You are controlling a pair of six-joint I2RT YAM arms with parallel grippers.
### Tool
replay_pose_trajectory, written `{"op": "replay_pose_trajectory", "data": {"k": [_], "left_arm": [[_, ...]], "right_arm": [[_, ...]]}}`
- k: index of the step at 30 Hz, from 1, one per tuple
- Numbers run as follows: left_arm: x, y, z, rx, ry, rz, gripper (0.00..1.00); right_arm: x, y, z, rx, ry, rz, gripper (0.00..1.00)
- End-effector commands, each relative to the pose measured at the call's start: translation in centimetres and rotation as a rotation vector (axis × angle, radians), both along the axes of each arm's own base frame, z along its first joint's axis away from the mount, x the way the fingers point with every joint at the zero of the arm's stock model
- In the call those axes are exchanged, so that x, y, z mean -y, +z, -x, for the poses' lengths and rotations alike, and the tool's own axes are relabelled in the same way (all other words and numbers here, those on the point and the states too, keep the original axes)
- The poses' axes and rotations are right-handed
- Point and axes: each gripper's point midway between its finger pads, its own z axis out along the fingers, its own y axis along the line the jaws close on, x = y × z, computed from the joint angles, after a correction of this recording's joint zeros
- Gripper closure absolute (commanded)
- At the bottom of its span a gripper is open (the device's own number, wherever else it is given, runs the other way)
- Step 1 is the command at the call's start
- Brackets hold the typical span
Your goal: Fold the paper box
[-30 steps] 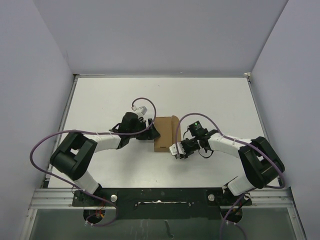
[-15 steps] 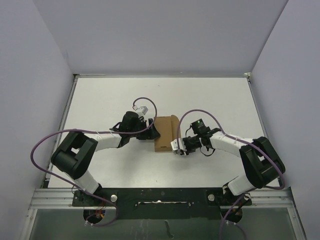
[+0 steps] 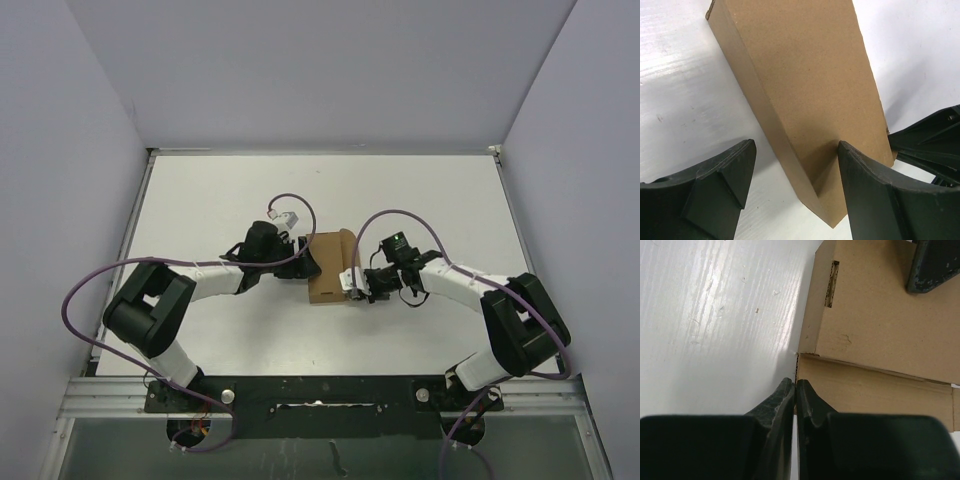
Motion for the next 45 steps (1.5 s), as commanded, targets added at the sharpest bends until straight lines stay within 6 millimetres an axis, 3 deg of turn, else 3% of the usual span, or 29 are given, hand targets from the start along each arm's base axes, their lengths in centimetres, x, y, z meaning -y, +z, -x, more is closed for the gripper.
{"op": "replay_pose_trajectory", "data": {"k": [1,45], "left_arm": [[0.7,0.6,-0.8,0.029,-0.038,0.003,0.35],[0.4,0.4,-1.7,0.020,-0.079,0.011,0.37]], "right_arm": [[-1.4,2.4,-0.6,-0.015,0.007,-0.071,0.98],[-0.9,1.0,-0.3,-0.342,-0.089,0.016,0.98]]}}
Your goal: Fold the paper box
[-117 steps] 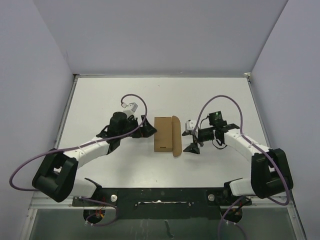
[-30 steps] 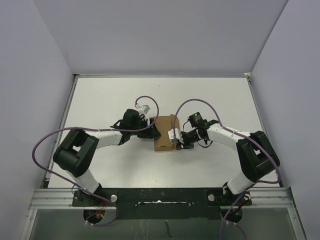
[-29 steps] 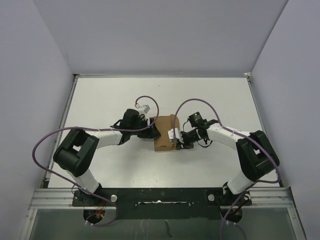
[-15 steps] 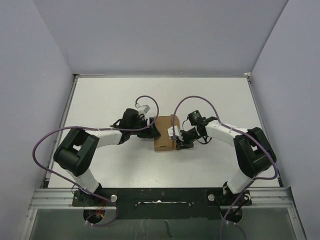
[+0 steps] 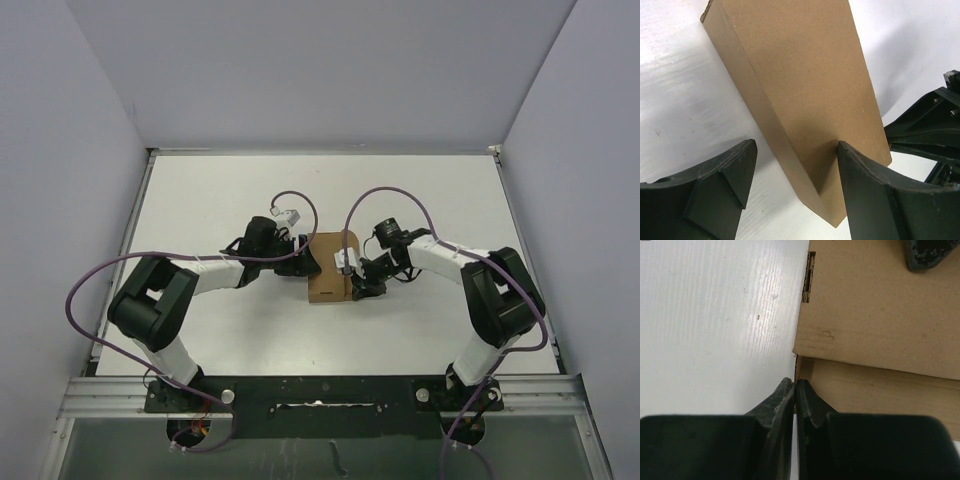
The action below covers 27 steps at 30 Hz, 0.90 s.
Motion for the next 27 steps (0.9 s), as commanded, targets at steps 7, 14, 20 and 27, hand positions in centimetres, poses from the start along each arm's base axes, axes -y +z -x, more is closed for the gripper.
{"op": "replay_pose_trajectory", "data": {"k": [7,14,20,27], "left_arm": [[0.4,0.5,-1.3,0.029,-0.010,0.005,0.37],[0.8,0.5,-1.0,0.018,-0.011,0.002,0.39],[1.0,0.4,-0.8,0.012,-0.011,-0.005,0.39],[0.9,0.1,-0.6,0.000,0.005,-0.019,0.40]], "right_arm": [[-1.0,1.8,-0.2,-0.047,-0.022,-0.039,0.98],[-2.0,2.6,-0.1,-0.036,-0.028,-0.025,0.98],[-2.4,2.3,-0.3,-0.042,-0.044,0.049,0.98],[-3.1,2.3,-0.1,-0.045,-0.051,0.107,0.98]]}}
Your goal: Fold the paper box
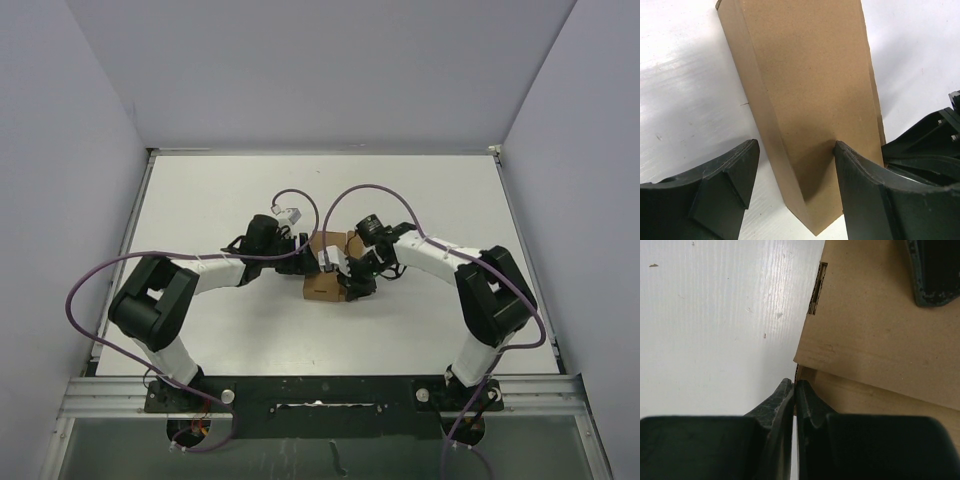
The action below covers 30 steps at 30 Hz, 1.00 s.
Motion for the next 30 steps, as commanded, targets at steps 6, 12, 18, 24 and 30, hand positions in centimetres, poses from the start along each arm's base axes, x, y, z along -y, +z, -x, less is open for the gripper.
{"op": "replay_pose_trajectory", "data": {"k": [6,12,18,24,30], "left_arm": [[1.0,0.0,-0.1,-0.001,0.002,-0.008,0.41],[1.5,0.0,0.3,-0.006,-0.001,0.001,0.41],[1.3,0.7,-0.1,-0.002,0.017,0.017,0.40],[0.6,1.8,-0.9,0.017,0.036,0.028,0.39],[0.6,1.9,-1.0,0.018,0.032,0.030,0.39]], "right_arm": [[-1.8,0.6,-1.6,0.001,-0.088,0.044,0.97],[-2.1,0.4,-2.1,-0.013,-0.135,0.047,0.96],[-1.8,0.0,-1.8,-0.041,-0.126,0.021,0.94],[-0.9,0.6,-1.9,-0.053,-0.130,-0.054,0.92],[-0.3,0.9,-1.8,-0.040,-0.108,-0.089,0.77]]}}
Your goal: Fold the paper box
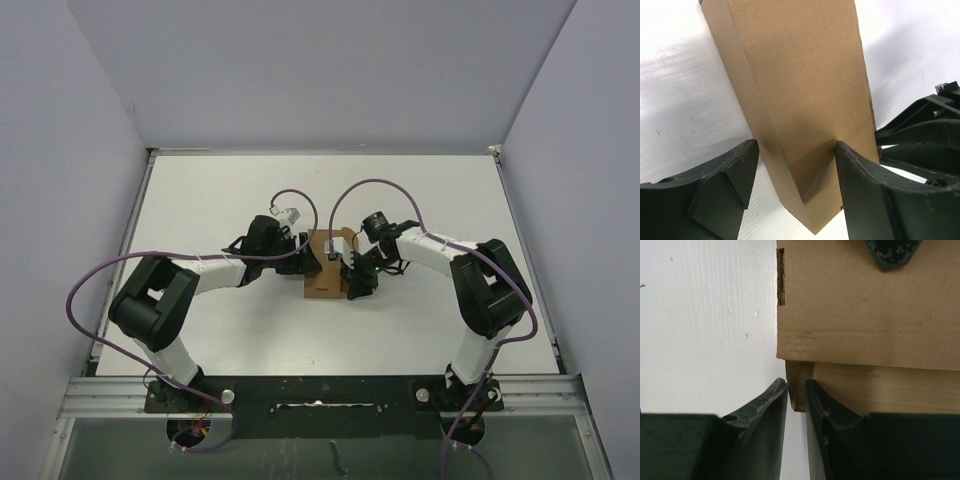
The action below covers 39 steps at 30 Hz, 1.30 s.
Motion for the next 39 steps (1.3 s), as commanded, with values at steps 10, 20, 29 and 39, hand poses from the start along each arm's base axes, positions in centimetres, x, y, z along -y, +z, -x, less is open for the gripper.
{"op": "replay_pose_trajectory", "data": {"k": [10,20,29,39], "left_arm": [[0.6,2.7,-1.0,0.057,-0.015,0.039,0.39],[0.7,2.4,-0.9,0.047,-0.018,0.040,0.39],[0.8,2.2,-0.9,0.045,-0.020,0.041,0.40],[0.9,2.1,-0.9,0.044,-0.031,0.041,0.40]], "right_arm": [[0.5,3.1,-1.1,0.148,0.045,-0.150,0.72],[0.2,2.3,-0.8,0.138,0.060,-0.129,0.76],[-0.1,1.5,-0.5,0.129,0.078,-0.085,0.77],[-0.3,1.6,-0.7,0.141,0.079,-0.065,0.94]]}}
